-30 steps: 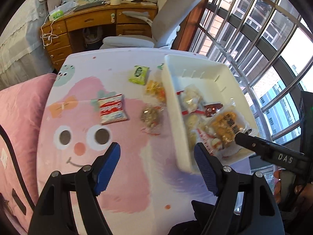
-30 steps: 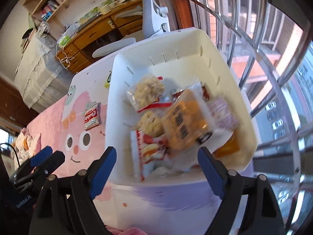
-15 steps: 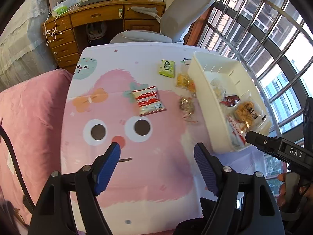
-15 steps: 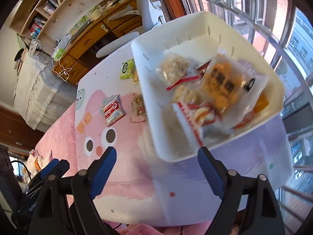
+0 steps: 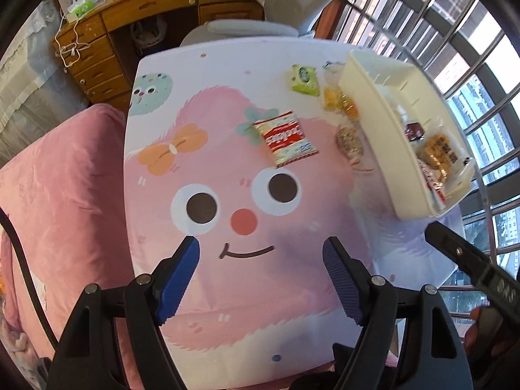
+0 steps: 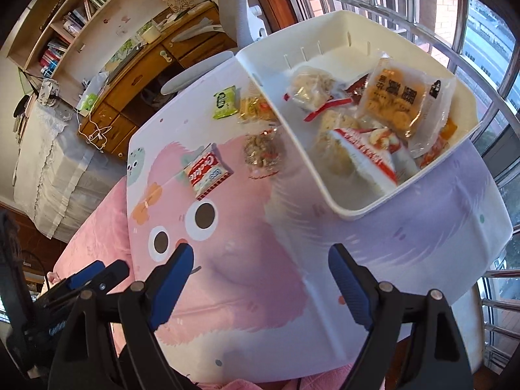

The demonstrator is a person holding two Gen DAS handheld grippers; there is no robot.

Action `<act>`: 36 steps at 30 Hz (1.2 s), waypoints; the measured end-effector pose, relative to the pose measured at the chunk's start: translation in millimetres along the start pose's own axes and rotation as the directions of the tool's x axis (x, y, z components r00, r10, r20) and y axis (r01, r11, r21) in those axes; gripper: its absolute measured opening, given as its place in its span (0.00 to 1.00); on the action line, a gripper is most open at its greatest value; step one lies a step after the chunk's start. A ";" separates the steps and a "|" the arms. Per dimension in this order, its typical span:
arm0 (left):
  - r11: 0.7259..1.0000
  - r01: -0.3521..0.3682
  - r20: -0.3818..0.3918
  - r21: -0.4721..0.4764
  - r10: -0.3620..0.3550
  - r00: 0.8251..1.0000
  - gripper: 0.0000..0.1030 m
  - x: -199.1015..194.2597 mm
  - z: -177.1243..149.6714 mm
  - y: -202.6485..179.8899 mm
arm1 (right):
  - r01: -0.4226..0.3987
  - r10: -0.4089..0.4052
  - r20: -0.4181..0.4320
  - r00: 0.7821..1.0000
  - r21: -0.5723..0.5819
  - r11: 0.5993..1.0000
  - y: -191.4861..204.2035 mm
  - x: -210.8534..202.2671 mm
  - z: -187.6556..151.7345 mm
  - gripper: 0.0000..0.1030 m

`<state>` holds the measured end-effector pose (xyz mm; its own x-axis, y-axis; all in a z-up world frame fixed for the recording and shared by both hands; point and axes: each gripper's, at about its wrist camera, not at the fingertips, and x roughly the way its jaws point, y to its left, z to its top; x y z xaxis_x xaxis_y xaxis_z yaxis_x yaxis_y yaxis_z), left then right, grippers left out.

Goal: Organize snacks
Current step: 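Grasp the red-white Coolotes bag with the left gripper while the right gripper grasps the clear nut bag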

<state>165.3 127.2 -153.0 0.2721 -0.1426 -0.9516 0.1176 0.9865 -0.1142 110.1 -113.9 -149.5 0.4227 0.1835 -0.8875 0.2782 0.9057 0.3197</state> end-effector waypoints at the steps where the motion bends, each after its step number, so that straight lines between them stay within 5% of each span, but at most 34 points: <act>1: 1.000 0.000 -0.013 -0.005 0.000 1.000 0.75 3.3 2.3 2.9 | 0.004 -0.004 0.003 1.000 -0.005 1.000 2.8 0.7 -1.4 0.83; 18: 0.991 -0.021 -0.150 -0.129 0.002 0.989 0.76 51.1 52.4 22.1 | 0.152 -0.123 0.222 0.967 -0.115 0.982 40.1 28.5 11.2 0.83; 24: 0.984 -0.097 -0.212 -0.148 0.065 0.975 0.77 79.9 84.7 23.3 | 0.230 -0.182 0.259 0.949 -0.169 0.958 46.5 62.2 23.5 0.82; 36: 0.965 -0.034 -0.324 -0.259 -0.053 0.945 0.77 141.9 141.7 18.0 | 0.273 -0.206 0.271 0.940 -0.237 0.933 56.0 120.3 44.8 0.79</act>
<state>341.4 113.2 -249.7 -0.0583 -0.1613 -0.9852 -0.1430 0.9780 -0.1517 215.2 -58.2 -223.5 0.5735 -0.1177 -0.8107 0.1706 0.9851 -0.0223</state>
